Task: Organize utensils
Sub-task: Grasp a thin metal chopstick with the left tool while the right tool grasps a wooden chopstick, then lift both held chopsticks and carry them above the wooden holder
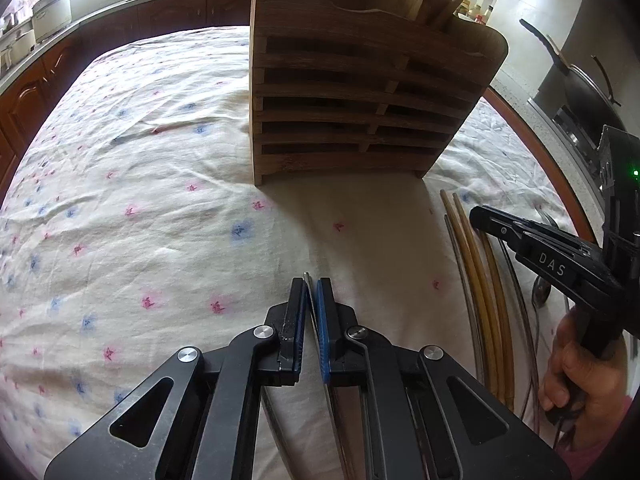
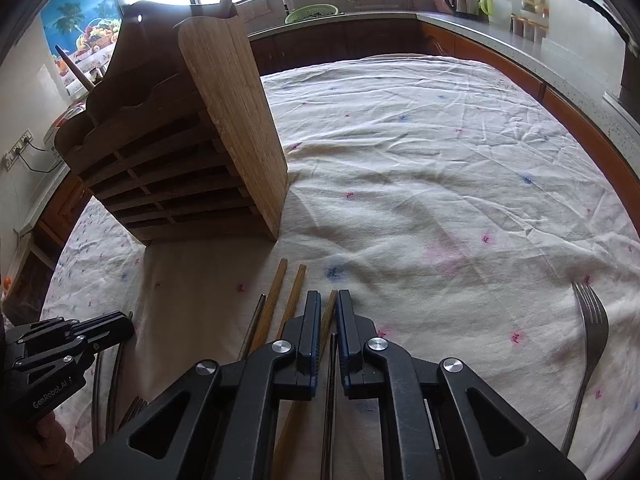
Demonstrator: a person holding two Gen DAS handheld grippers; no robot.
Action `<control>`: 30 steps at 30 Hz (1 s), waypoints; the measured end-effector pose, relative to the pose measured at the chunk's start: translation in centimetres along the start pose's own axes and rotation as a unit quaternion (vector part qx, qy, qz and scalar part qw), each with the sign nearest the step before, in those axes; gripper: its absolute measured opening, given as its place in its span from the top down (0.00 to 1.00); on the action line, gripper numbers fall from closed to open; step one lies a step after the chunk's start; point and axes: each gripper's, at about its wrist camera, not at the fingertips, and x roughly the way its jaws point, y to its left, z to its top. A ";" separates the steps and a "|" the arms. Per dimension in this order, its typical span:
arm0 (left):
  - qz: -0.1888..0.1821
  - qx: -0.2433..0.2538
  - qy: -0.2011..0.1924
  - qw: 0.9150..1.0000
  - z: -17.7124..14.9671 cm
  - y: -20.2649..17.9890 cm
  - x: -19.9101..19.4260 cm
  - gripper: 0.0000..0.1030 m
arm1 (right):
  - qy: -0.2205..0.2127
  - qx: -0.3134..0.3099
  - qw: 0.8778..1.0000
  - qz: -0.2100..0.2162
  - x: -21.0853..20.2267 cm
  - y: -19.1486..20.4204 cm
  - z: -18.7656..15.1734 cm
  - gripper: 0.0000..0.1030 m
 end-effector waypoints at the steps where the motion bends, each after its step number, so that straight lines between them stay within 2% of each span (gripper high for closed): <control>1: -0.003 -0.004 0.000 1.000 0.0 0.1 -0.1 0.96 | -0.001 0.001 1.000 0.005 -0.1 -0.1 0.0 0.93; 5: -0.018 -0.017 -0.017 1.000 0.0 0.3 -1.5 0.96 | -0.015 0.014 0.999 0.031 -1.4 0.0 0.1 0.94; 17: -0.042 -0.027 -0.107 0.993 -0.5 0.5 -10.3 0.97 | -0.098 0.025 0.992 0.082 -9.7 0.4 0.8 0.95; 30: -0.048 -0.028 -0.167 0.984 -2.6 0.5 -17.0 0.97 | -0.173 -0.003 0.980 0.095 -17.2 2.6 0.4 0.96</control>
